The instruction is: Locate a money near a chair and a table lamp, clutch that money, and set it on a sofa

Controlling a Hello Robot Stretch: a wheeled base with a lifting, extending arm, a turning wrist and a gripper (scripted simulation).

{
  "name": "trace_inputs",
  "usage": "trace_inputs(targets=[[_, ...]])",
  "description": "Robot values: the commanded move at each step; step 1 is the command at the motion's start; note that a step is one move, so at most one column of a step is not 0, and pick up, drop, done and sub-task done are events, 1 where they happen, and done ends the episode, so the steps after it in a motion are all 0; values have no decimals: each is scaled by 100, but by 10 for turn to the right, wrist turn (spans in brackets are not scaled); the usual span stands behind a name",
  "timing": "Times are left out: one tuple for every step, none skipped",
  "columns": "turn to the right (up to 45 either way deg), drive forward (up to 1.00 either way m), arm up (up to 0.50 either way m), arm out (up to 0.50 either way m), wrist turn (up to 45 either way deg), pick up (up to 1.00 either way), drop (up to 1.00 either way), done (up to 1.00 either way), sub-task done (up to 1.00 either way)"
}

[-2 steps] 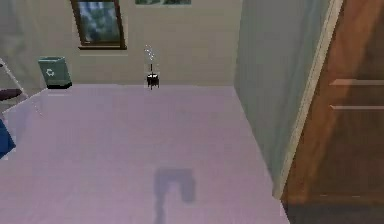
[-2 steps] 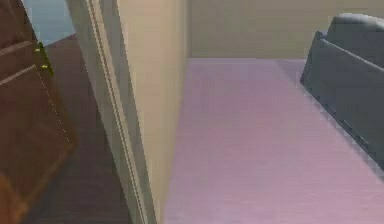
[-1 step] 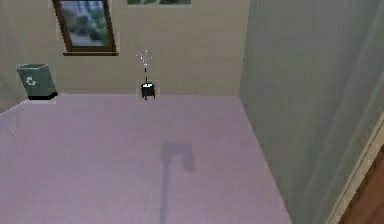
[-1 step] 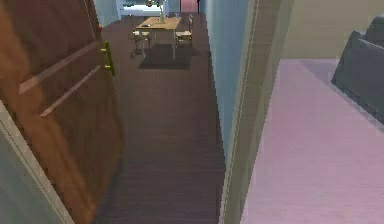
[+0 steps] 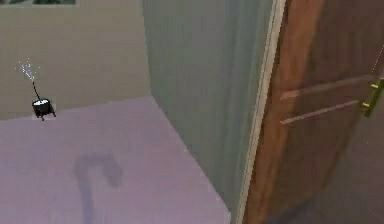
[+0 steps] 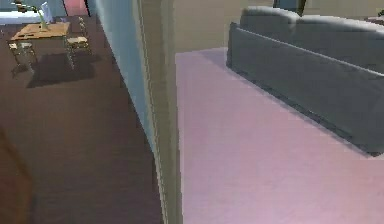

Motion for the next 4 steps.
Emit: trace_inputs(targets=[[0,35,0,0,0,0,0,0,0],[450,0,0,0,0,0,0,0,0],[150,0,0,0,0,0,0,0,0],[0,45,0,0,0,0,0,0,0]])
